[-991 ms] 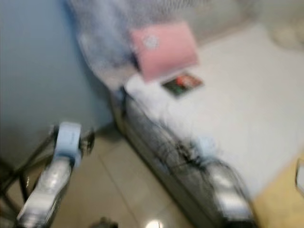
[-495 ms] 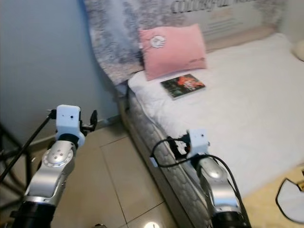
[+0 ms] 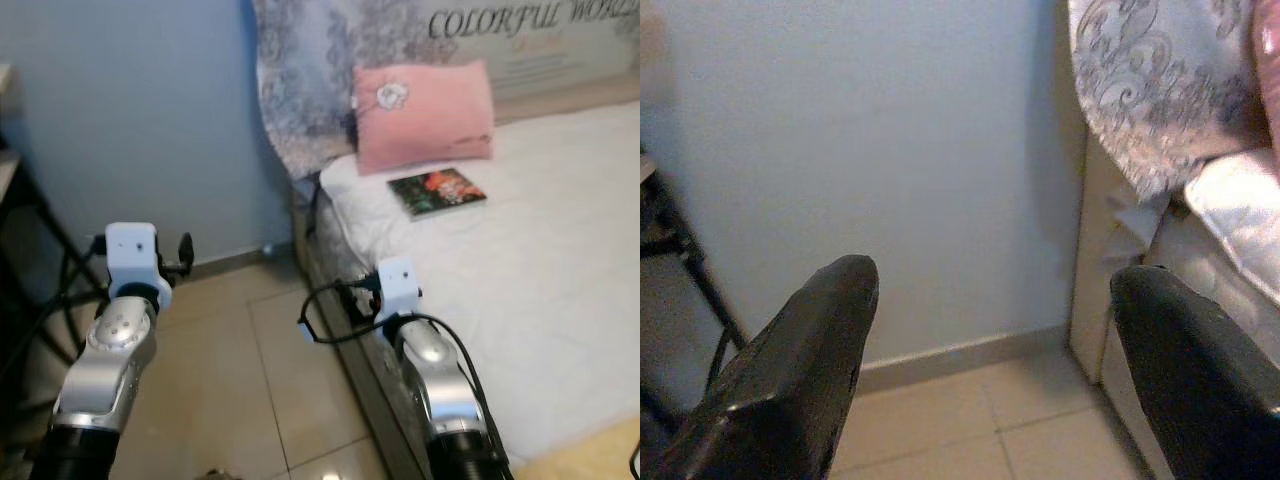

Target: Clean up the room

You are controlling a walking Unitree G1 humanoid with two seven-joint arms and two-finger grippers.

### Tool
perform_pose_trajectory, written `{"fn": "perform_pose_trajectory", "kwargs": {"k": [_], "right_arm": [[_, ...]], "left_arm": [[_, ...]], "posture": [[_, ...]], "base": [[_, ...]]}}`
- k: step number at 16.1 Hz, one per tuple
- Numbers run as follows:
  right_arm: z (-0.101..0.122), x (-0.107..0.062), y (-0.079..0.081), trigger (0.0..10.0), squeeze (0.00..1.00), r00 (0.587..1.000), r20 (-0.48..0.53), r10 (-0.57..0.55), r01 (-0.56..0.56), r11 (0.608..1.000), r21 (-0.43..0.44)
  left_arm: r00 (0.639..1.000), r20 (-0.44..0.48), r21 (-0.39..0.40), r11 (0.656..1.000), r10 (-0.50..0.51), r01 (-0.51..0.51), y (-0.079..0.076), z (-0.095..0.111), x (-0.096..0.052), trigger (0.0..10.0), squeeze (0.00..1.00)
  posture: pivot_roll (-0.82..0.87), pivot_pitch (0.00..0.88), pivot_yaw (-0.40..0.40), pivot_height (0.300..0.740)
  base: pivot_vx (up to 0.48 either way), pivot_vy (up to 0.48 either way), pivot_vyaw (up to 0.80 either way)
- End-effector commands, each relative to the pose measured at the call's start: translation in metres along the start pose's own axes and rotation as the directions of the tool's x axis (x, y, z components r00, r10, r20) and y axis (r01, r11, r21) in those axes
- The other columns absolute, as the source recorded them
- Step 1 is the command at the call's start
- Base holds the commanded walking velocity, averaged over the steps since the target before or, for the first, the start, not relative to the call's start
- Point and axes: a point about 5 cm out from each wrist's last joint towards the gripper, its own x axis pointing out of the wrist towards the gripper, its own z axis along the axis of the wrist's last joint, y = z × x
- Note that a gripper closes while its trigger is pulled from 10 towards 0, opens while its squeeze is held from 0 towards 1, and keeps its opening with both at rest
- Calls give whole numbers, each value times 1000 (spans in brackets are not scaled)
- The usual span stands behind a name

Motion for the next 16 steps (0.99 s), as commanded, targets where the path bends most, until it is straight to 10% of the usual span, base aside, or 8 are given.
{"fn": "perform_pose_trajectory", "kwargs": {"k": [1, 7, 16], "right_arm": [[4, 2, -3, 10000, 0, 1000, 11, -13, 12, 999, 30], [16, 3, -1, 10000, 0, 992, 129, 6, -13, 999, 50], [3, 6, -3, 10000, 0, 997, 71, -14, 10, 999, 51]], "left_arm": [[1000, -21, -5, 1000, 11, -11, 0, 0, 2, 10000, 0], [995, 102, 65, 998, 16, -23, 8, 3, 0, 10000, 0], [999, 52, 132, 991, -13, 6, 10, -7, 7, 10000, 0]], "posture": [[-152, 0, 38, 740], [-139, 0, 36, 740], [-135, 0, 35, 740]], "base": [[480, 0, 0], [480, 0, 711], [300, 0, 379]]}}
